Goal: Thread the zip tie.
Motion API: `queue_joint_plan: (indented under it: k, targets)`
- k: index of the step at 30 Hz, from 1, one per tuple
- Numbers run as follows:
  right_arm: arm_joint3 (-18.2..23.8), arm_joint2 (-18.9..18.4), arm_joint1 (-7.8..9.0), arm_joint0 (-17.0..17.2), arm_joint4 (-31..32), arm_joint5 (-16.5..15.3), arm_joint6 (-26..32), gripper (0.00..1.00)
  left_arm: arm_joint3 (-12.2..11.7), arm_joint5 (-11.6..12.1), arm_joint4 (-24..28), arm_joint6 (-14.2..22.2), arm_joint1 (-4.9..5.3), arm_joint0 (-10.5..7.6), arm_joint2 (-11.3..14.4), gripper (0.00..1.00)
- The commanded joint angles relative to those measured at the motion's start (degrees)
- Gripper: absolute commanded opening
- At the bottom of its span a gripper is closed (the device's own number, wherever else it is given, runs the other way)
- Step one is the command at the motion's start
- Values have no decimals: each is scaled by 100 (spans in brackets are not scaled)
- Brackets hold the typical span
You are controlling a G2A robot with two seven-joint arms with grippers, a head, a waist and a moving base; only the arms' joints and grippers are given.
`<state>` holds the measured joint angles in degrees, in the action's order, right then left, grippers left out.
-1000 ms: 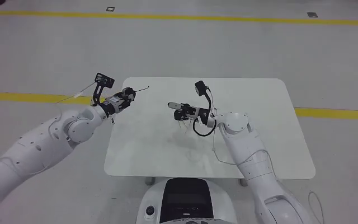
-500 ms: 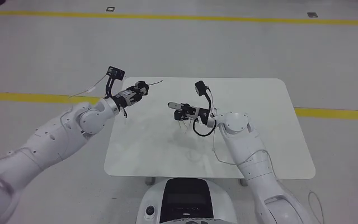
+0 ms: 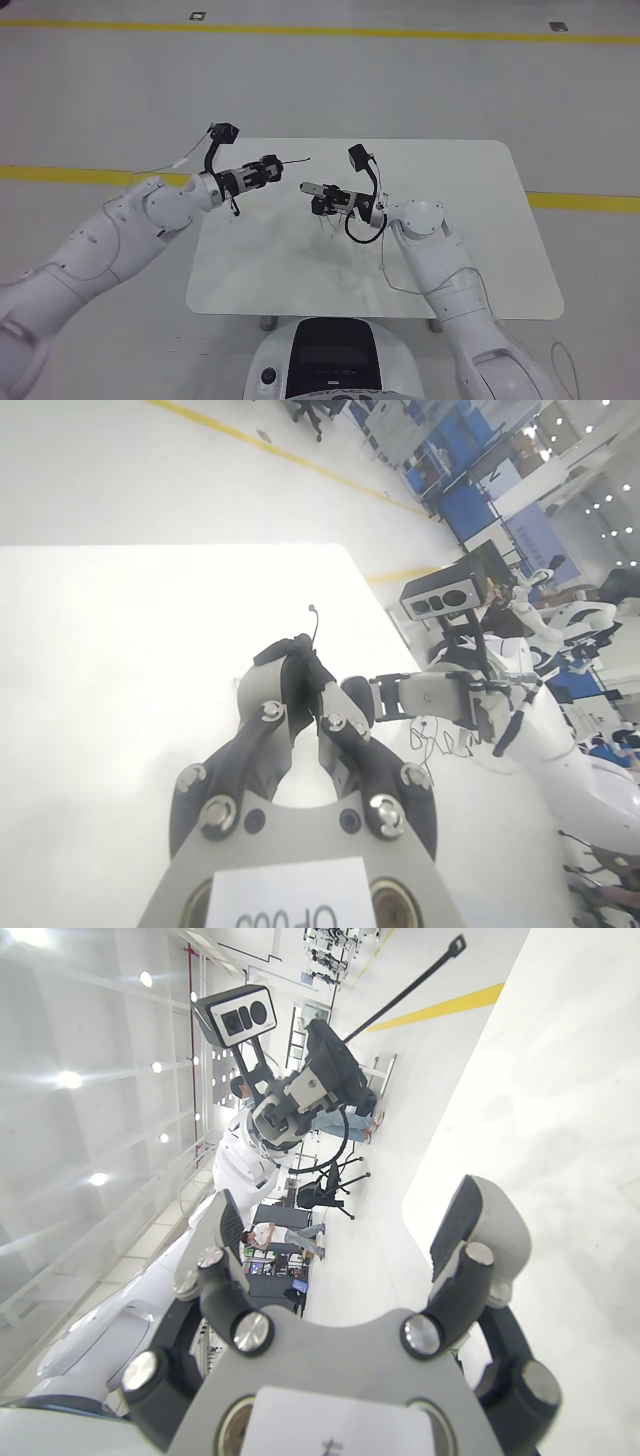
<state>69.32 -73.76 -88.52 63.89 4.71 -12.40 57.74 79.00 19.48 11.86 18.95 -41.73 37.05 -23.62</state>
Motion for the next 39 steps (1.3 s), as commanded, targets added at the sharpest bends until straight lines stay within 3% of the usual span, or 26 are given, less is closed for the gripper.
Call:
queue_joint_plan:
  k: [1, 13, 16, 24, 35, 39]
  targets:
    - [0, 0, 0, 0, 0, 0, 0, 100, -51, 0, 147, 402, -6, 88, -207, 0]
    - [0, 0, 0, 0, 0, 0, 0, 100, -192, 0, 583, 2189, -169, 839, -1655, 0]
    - [0, 0, 0, 0, 0, 0, 0, 100, -226, 0, 674, 2693, -251, 1070, -2086, 0]
    - [0, 0, 0, 0, 0, 0, 0, 100, -415, 0, 949, 3772, -590, 1593, -3189, 0]
    - [0, 0, 0, 0, 0, 0, 0, 100, -389, 0, 1132, 3715, -600, 1657, -3199, 0]
    - [0, 0, 0, 0, 0, 0, 0, 100, -599, 0, 1377, 4052, -602, 1715, -3265, 0]
